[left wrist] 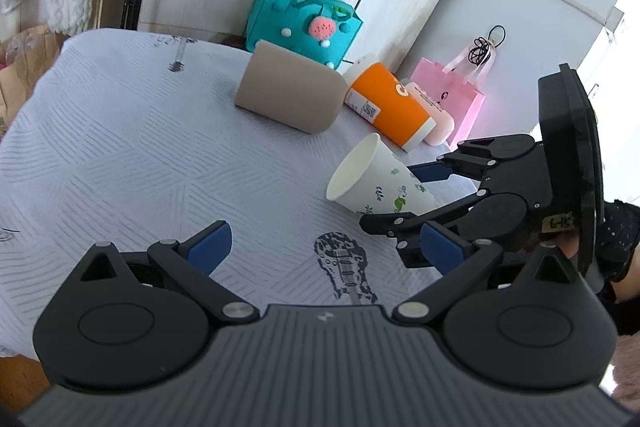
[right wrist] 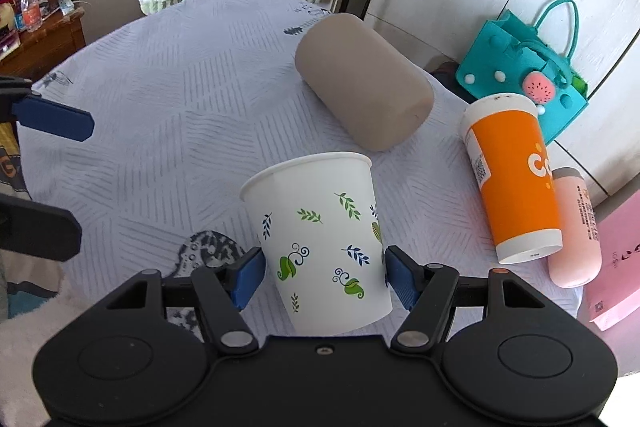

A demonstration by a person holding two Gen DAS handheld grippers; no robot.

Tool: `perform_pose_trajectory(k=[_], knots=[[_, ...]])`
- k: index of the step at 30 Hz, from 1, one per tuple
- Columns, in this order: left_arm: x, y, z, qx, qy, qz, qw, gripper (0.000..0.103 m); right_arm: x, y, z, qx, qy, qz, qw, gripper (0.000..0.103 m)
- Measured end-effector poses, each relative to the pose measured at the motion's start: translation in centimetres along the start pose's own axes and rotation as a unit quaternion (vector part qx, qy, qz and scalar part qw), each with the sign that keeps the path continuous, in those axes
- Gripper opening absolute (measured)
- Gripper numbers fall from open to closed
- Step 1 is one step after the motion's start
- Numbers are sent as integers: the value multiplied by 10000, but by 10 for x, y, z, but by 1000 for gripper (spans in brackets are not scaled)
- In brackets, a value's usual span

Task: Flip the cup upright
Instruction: 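Lift the white paper cup with the right gripper and rotate it upright, then lower the upright cup onto the bed and open the right gripper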

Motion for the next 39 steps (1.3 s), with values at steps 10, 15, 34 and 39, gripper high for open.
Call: perform_pose_trajectory(k=[10, 15, 34, 39], knots=[[31, 1, 17, -522, -506, -281, 9970, 102, -19, -15, 6, -225, 491, 430, 9976, 91], [48, 2, 25, -892, -796, -354, 9922, 100, -22, -15, 6, -566, 469, 522, 9959, 91], [109, -4, 20, -1969, -997, -590, 9736, 74, -6, -22, 25, -131, 873, 665, 9939, 65], [108, -5, 18, -1937, -949, -433, 9755, 74, -13, -31, 25, 386, 963, 1004, 9895, 65]])
Point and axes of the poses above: each gripper's, at about its wrist camera, not at the fingertips, and x roughly the way its jaws point, z to its right, y to its top, the point moved 2 cm from there along x, roughly the way its jaws point, and after that the axes turned 11 degrees about -x, right-handed, at the moved point
